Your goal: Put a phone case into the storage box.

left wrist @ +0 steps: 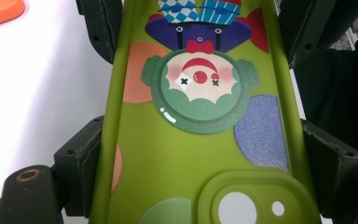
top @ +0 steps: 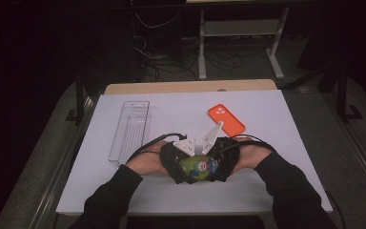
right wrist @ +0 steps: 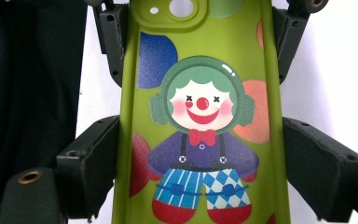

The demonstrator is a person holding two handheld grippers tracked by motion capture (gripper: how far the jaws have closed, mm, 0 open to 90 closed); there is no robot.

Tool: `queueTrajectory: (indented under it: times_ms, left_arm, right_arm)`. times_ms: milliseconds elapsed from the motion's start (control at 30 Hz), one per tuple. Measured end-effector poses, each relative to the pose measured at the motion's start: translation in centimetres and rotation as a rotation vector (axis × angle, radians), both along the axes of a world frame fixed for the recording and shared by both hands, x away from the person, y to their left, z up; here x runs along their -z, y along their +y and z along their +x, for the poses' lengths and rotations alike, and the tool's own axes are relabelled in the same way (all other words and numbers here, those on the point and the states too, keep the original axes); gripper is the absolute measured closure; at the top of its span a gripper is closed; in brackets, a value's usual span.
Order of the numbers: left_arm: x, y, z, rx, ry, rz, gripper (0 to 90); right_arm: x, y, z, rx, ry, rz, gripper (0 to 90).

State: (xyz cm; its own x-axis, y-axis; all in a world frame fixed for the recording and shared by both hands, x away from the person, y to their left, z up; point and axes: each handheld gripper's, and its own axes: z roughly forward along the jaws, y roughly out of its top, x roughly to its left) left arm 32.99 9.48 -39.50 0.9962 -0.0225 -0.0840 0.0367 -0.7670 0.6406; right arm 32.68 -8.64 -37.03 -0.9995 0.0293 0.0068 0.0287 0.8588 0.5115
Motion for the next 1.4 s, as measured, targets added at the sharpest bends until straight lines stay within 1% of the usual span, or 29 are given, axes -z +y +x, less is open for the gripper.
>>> queueTrajectory:
  times_ms: [100,167,200,233,267,300,333,367,400,467,500,567,600,633,667,700,867,900,967,1033,1067,1100,1133,1167,1233,1267,1300,1367,1400]
  left_arm:
    - [-0.1,0.0,-0.1,0.000,0.000,0.005,15.4]
    - [-0.1,0.0,-0.2,-0.003,-0.005,0.004,15.5]
    - [-0.1,0.0,-0.2,-0.003,-0.005,0.004,15.5]
    - [-0.2,0.1,-0.2,-0.010,-0.011,0.011,15.5]
    - [-0.2,0.1,-0.2,-0.010,-0.011,0.011,15.6]
    - [-0.2,0.2,-0.1,-0.013,-0.015,0.015,15.5]
    - [-0.3,0.3,0.0,-0.010,-0.023,0.023,15.6]
    - [-0.3,0.3,0.0,-0.010,-0.023,0.023,15.5]
    - [-0.2,0.4,0.0,-0.025,-0.013,0.013,15.6]
    - [-0.1,0.5,0.0,-0.033,-0.014,0.009,15.6]
    - [0.0,0.6,0.1,-0.054,-0.013,0.016,15.5]
    - [0.2,0.7,0.1,-0.086,-0.017,0.021,15.6]
    - [0.3,0.8,0.2,-0.104,-0.016,0.024,15.5]
    - [0.3,0.9,0.2,-0.124,-0.015,0.024,15.5]
    - [0.3,0.9,0.2,-0.124,-0.015,0.024,15.5]
    - [0.4,1.0,0.4,-0.161,-0.008,0.023,15.5]
    - [0.6,1.3,0.8,-0.274,-0.002,0.033,15.5]
    - [0.6,1.3,0.9,-0.296,-0.001,0.034,15.5]
    - [0.6,1.5,1.1,-0.341,-0.005,0.036,15.5]
    - [0.6,1.6,1.3,-0.373,-0.014,0.042,15.5]
    - [0.6,1.6,1.3,-0.373,-0.014,0.042,15.5]
    - [0.6,1.7,1.4,-0.402,-0.018,0.044,15.5]
    - [0.6,1.7,1.4,-0.402,-0.018,0.044,15.5]
    - [0.5,1.7,1.4,-0.434,-0.013,0.030,15.5]
    - [0.3,1.9,1.5,-0.444,-0.021,0.041,15.5]
    - [0.2,1.9,1.5,-0.458,-0.015,0.028,15.5]
    - [0.1,2.0,1.5,-0.453,-0.017,0.032,15.5]
    - [0.0,2.1,1.6,-0.472,-0.021,0.031,15.5]
    - [0.0,2.1,1.6,-0.472,-0.021,0.031,15.5]
  right_arm:
    - [0.1,-0.2,-0.1,0.008,0.012,0.007,14.3]
    - [0.2,-0.3,-0.1,0.008,0.007,0.025,13.3]
    - [0.2,-0.3,-0.1,0.008,0.007,0.025,13.3]
    - [0.2,-0.5,-0.1,0.011,0.016,0.041,10.1]
    - [0.2,-0.5,-0.1,0.011,0.016,0.041,10.1]
    - [0.1,-0.8,0.0,0.032,0.028,0.057,6.3]
    - [0.0,-0.9,0.1,0.037,0.024,0.067,5.5]
    - [0.0,-0.9,0.1,0.037,0.024,0.067,5.5]
    - [-0.3,-1.3,0.3,0.059,0.011,0.088,4.1]
    - [-0.5,-1.6,0.5,0.085,0.000,0.111,3.9]
    - [-0.6,-1.8,0.6,0.104,0.006,0.123,3.5]
    - [-0.6,-2.2,0.9,0.136,-0.007,0.134,2.7]
    - [-0.5,-2.4,1.0,0.158,-0.004,0.134,2.6]
    - [-0.4,-2.6,1.2,0.173,-0.013,0.145,2.6]
    - [-0.4,-2.6,1.2,0.173,-0.013,0.145,2.6]
    - [-0.3,-3.2,1.5,0.210,-0.018,0.160,2.1]
    - [-0.1,-4.8,2.1,0.332,-0.025,0.197,1.4]
    - [-0.1,-5.0,2.0,0.380,-0.008,0.207,1.4]
    - [0.0,-5.6,2.0,0.428,-0.004,0.227,1.5]
    - [0.1,-6.1,1.9,0.484,0.001,0.247,1.5]
    - [0.1,-6.1,1.9,0.484,0.001,0.247,1.5]
    - [0.4,-6.5,1.7,0.521,0.024,0.274,1.3]
    - [0.6,-6.7,1.8,0.532,0.019,0.290,1.3]
    - [0.7,-6.9,1.7,0.548,0.021,0.301,1.3]
    - [1.1,-7.1,1.3,0.583,0.016,0.312,1.2]
    - [1.3,-7.2,1.1,0.601,0.010,0.322,1.1]
    - [1.5,-7.3,0.9,0.615,0.001,0.330,1.1]
    - [1.8,-7.4,0.5,0.654,-0.009,0.346,1.0]
    - [1.8,-7.4,0.5,0.654,-0.009,0.346,1.0]
